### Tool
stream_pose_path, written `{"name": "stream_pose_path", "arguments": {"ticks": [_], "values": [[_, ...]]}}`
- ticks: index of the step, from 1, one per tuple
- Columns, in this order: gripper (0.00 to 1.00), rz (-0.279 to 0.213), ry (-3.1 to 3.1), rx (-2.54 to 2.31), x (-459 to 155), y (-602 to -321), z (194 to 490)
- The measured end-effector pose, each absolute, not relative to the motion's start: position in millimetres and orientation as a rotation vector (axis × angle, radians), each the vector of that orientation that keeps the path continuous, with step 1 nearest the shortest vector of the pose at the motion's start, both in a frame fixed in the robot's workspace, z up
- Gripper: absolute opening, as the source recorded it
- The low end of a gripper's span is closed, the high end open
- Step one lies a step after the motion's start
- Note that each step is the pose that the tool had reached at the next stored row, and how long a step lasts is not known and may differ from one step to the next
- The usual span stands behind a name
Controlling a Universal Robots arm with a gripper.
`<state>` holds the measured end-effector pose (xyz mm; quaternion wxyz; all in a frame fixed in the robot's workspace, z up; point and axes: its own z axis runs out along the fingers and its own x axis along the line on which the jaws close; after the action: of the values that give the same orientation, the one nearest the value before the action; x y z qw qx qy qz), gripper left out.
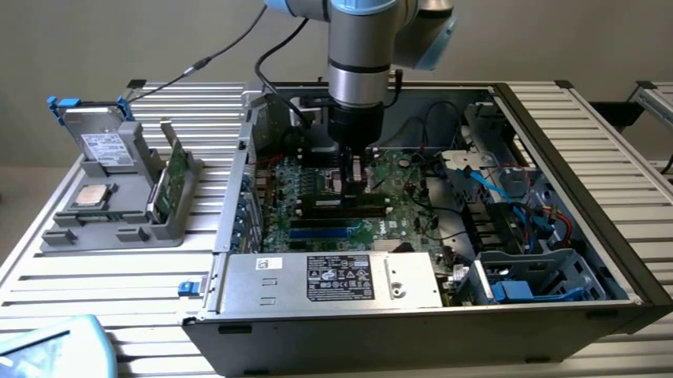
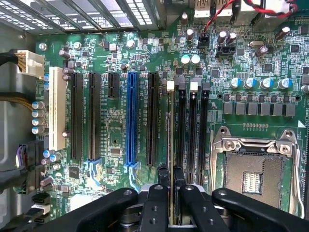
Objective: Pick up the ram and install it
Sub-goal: 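Insert the ram into the slot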
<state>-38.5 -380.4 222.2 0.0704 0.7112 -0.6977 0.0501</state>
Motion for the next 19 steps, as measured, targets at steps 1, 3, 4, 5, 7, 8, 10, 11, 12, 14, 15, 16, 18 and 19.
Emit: {"name": "stream_pose_path", "arguments": {"ticks": [1, 3, 4, 5, 7, 8, 10, 11, 12, 14, 15, 16, 18, 19], "values": [[0.15, 0.151, -2.099, 2.139, -38.5, -380.4, 224.8], [0.15, 0.151, -2.099, 2.139, -38.5, -380.6, 227.7], [0.15, 0.15, -2.099, 2.139, -38.4, -380.8, 227.7], [0.15, 0.15, -2.1, 2.14, -38.2, -381.2, 227.7], [0.15, 0.147, -2.101, 2.141, -38.1, -381.5, 227.9], [0.15, 0.144, -2.103, 2.141, -38.1, -381.6, 227.9], [0.15, 0.138, -2.113, 2.137, -38.1, -382.0, 227.7], [0.15, 0.136, -2.119, 2.133, -38.1, -382.3, 227.6], [0.15, 0.133, -2.125, 2.128, -38.1, -382.5, 227.6], [0.15, 0.129, -2.136, 2.12, -38.1, -383.3, 227.4], [0.15, 0.128, -2.141, 2.116, -38.1, -383.6, 227.3], [0.15, 0.126, -2.145, 2.113, -38.0, -383.8, 227.1], [0.15, 0.124, -2.148, 2.112, -37.7, -384.2, 226.9], [0.15, 0.124, -2.148, 2.112, -37.7, -384.2, 227.0]]}}
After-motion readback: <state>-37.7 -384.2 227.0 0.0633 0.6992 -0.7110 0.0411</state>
